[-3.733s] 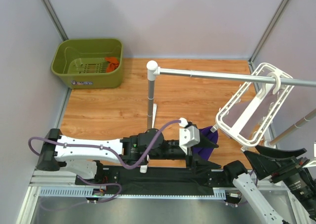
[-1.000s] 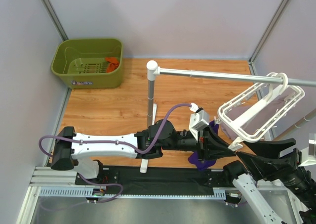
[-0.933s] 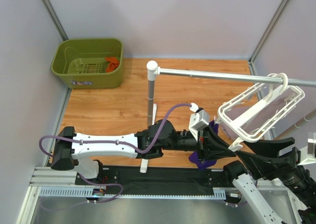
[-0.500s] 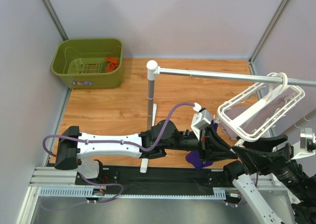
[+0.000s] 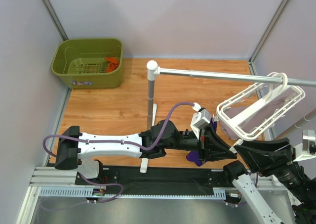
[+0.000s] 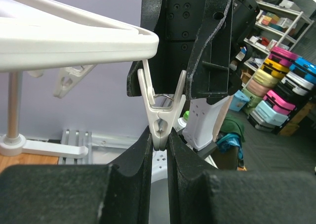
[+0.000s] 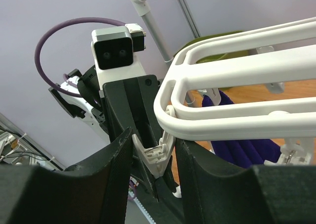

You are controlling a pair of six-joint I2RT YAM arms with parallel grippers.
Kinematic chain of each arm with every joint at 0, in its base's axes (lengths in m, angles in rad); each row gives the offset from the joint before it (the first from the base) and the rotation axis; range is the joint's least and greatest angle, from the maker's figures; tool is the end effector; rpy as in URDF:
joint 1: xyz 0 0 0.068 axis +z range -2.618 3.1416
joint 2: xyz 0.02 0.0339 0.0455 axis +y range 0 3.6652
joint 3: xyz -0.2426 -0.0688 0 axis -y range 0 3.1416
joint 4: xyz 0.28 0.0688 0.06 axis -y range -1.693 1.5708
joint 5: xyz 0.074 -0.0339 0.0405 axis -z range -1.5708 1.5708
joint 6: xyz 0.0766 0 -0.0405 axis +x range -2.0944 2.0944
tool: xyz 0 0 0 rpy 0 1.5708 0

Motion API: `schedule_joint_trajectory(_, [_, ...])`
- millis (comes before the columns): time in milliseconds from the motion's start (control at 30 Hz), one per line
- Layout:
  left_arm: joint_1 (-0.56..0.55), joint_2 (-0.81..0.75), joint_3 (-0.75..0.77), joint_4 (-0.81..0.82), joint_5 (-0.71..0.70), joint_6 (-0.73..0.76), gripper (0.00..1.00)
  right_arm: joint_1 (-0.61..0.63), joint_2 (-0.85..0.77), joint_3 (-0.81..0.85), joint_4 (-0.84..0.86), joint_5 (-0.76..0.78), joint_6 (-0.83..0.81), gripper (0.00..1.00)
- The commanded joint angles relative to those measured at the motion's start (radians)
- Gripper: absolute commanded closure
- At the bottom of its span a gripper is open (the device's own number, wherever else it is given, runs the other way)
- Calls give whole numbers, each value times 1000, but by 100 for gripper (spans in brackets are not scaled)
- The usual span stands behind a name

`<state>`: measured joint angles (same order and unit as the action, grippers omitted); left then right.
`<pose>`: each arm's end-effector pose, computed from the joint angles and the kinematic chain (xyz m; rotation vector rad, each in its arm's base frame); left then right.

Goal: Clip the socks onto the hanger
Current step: Open the clamp at the hanger.

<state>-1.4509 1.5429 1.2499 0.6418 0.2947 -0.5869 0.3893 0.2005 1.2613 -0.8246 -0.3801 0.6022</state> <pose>0.0302 -0.4366 0.3829 0.8970 1.2027 -1.8987 -0.0037 0.0292 0.4694 -0.1906 1.4241 1.0789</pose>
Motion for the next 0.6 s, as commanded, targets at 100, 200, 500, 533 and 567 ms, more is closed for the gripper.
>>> schedule_joint_trajectory(100, [6,-4,2,61,17,-13,100,0,7,-13,16,-14,1,80])
schedule_joint_trajectory(200, [7,-7,11,38,15,-11,100,0,22,-13,-2,-19,1,100])
schedule_joint_trajectory(500, [20,-156,-92,-97,-71,19,23,0,36,4,-83,66,-24,100])
schedule_joint_trajectory(533, [20,-182,-108,-155,-112,24,23,0,34,6,-96,72,-28,100])
schedule_joint_trajectory(567, [20,-243,-125,-187,-135,30,24,0,33,6,-103,85,-33,100])
